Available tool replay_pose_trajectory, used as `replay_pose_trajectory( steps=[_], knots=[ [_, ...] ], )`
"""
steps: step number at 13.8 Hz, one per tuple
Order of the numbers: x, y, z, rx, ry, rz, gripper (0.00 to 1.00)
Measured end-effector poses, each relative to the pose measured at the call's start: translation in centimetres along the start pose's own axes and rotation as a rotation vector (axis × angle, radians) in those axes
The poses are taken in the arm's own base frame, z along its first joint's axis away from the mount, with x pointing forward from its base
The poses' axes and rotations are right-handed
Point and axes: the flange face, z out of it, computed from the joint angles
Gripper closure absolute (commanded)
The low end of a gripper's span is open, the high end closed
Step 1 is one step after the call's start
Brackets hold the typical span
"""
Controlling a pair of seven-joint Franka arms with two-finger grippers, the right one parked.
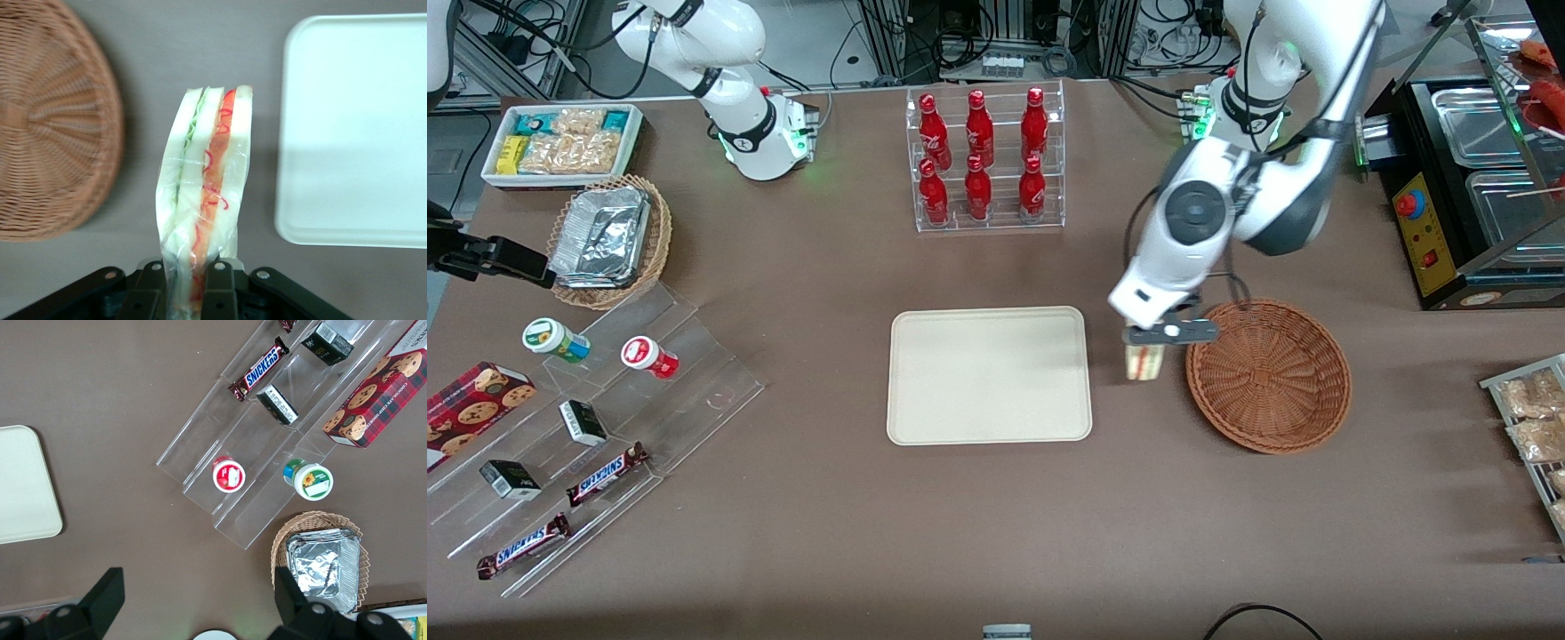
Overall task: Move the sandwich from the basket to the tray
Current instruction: 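Lift the sandwich with the left gripper and carry it over the cream tray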
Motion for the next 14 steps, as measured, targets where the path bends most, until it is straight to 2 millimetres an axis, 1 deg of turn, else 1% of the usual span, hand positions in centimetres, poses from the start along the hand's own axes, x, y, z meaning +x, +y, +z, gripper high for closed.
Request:
replay_pose_trajectory(
  steps=[3, 5, 6, 8, 11, 12, 14],
  knots=[
    [-0.8, 6.7, 1.1, -0.005, 0.008, 0.0, 1.0],
    [-1.3, 10.5, 1.9, -0.009, 0.017, -0.018, 1.0],
    [-1.3, 12.0, 2.2, -0.008, 0.026, -0.028, 1.0],
    [-1.1, 14.2, 3.1, -0.006, 0.039, -0.033, 1.0],
    [-0.5, 16.6, 4.2, -0.014, 0.045, -0.018, 1.0],
    [-0.3, 17.2, 4.9, -0.013, 0.044, -0.014, 1.0],
    [0.2, 17.7, 6.6, 0.006, 0.044, -0.004, 1.0]
  ],
)
